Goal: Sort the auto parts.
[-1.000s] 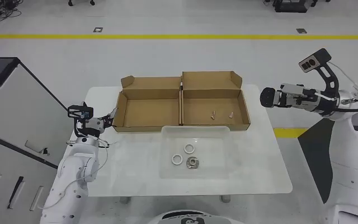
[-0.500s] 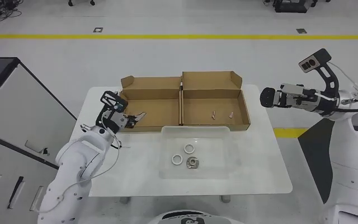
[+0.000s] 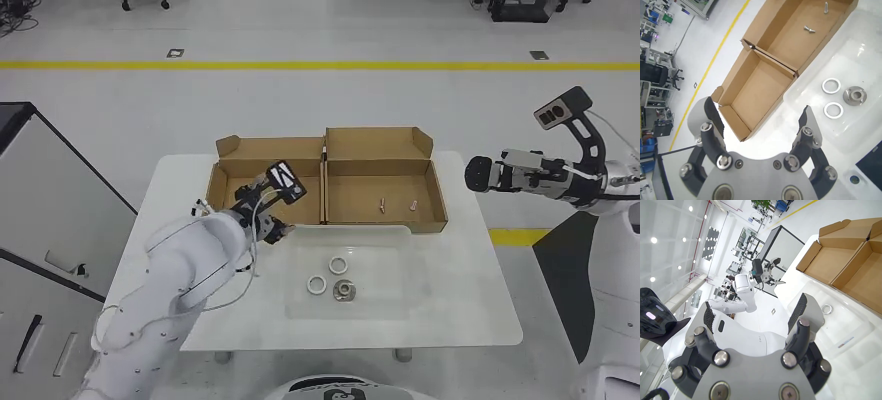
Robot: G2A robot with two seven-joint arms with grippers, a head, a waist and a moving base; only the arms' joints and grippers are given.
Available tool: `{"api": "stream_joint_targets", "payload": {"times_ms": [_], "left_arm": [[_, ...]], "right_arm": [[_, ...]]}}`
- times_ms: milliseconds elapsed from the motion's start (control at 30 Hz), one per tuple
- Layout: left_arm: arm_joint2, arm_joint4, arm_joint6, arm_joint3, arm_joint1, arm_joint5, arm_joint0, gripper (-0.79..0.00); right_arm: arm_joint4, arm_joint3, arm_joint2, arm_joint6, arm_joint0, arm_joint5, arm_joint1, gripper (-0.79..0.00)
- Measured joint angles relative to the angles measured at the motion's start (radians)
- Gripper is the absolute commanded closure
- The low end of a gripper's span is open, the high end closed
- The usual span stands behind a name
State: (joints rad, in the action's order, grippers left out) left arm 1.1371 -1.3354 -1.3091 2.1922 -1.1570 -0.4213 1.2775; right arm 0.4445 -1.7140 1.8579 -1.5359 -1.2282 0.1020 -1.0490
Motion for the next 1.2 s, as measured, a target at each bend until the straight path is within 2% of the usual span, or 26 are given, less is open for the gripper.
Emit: {"api": "stream_joint_targets", "payload": {"times_ms": [100,333,500,800,1000,1200], "left_arm": [[-0.094,0.032,-0.101,-0.036,-0.014,0.017,-0.077,-0.785],[-0.317,0.049,-0.224,-0.14,-0.037,0.134,-0.242,-0.785],[-0.428,0.095,-0.227,-0.221,-0.054,0.143,-0.332,-0.785],[-0.618,0.212,-0.227,-0.333,-0.074,0.196,-0.442,-0.785],[-0.701,0.3,-0.227,-0.358,-0.073,0.27,-0.519,-0.785],[-0.701,0.299,-0.227,-0.357,-0.073,0.269,-0.518,-0.785]], "right_arm": [[0.0,0.0,0.0,0.0,0.0,0.0,0.0,-0.785],[0.0,0.0,0.0,0.0,0.0,0.0,0.0,-0.785],[0.0,0.0,0.0,0.0,0.0,0.0,0.0,-0.785],[0.0,0.0,0.0,0.0,0.0,0.0,0.0,-0.785],[0.0,0.0,0.0,0.0,0.0,0.0,0.0,-0.785],[0.0,0.0,0.0,0.0,0.0,0.0,0.0,-0.785]]}}
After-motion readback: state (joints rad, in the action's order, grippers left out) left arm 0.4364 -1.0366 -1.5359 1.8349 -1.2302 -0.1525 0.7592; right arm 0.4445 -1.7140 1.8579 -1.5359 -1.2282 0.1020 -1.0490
